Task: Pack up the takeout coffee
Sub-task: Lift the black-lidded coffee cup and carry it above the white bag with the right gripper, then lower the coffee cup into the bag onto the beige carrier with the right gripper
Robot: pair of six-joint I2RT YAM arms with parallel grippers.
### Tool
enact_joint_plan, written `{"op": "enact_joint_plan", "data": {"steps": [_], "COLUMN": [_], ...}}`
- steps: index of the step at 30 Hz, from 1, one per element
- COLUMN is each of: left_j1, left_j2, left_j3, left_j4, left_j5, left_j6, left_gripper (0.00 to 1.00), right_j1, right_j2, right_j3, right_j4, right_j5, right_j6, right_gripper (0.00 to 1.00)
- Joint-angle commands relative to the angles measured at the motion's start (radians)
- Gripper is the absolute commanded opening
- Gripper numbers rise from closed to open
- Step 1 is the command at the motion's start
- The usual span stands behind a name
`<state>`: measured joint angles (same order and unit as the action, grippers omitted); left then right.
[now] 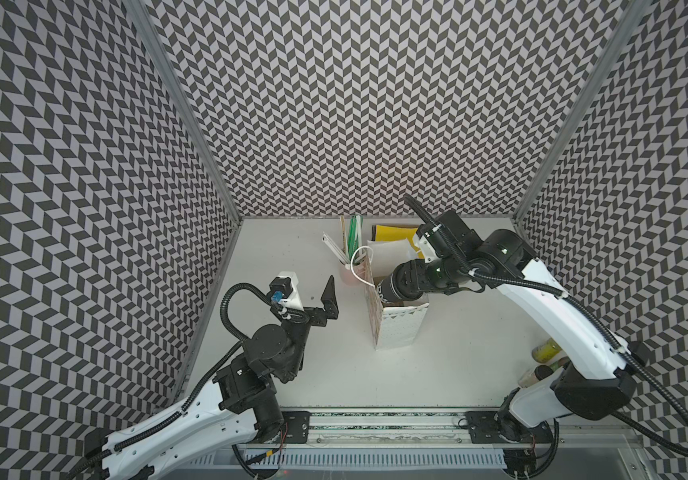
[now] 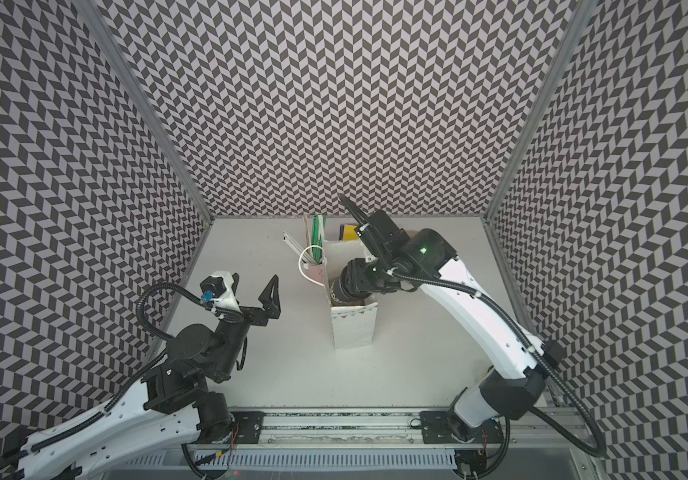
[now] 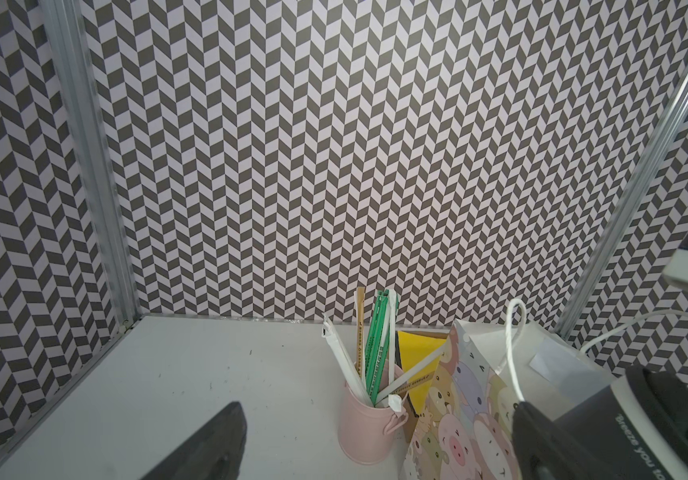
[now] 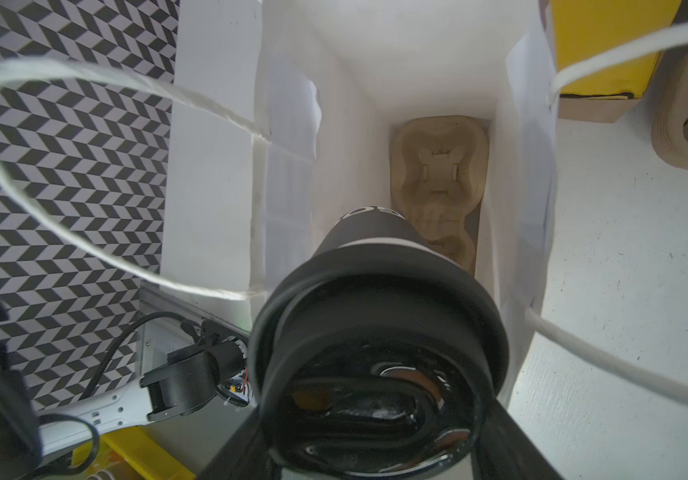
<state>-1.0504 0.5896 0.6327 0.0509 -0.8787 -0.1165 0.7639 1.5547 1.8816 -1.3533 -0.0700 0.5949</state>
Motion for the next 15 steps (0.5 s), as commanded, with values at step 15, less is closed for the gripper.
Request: {"op": "enact_joint_plan", "data": {"steps": [15], "left_j1": [0.015], "left_j2": [0.005], "left_j3": [0.023], "left_j4": [0.008], "left_j5": [-0.007], "left_j6": [0.009], "left_gripper": [1.0], "right_j1": [0.01], "right_j2": [0.167], "right_j3": [-0.027], "right_j4": [0.023], "right_j5": [0.023], "right_j6": [-0.046], "right_gripper": [0.0]}}
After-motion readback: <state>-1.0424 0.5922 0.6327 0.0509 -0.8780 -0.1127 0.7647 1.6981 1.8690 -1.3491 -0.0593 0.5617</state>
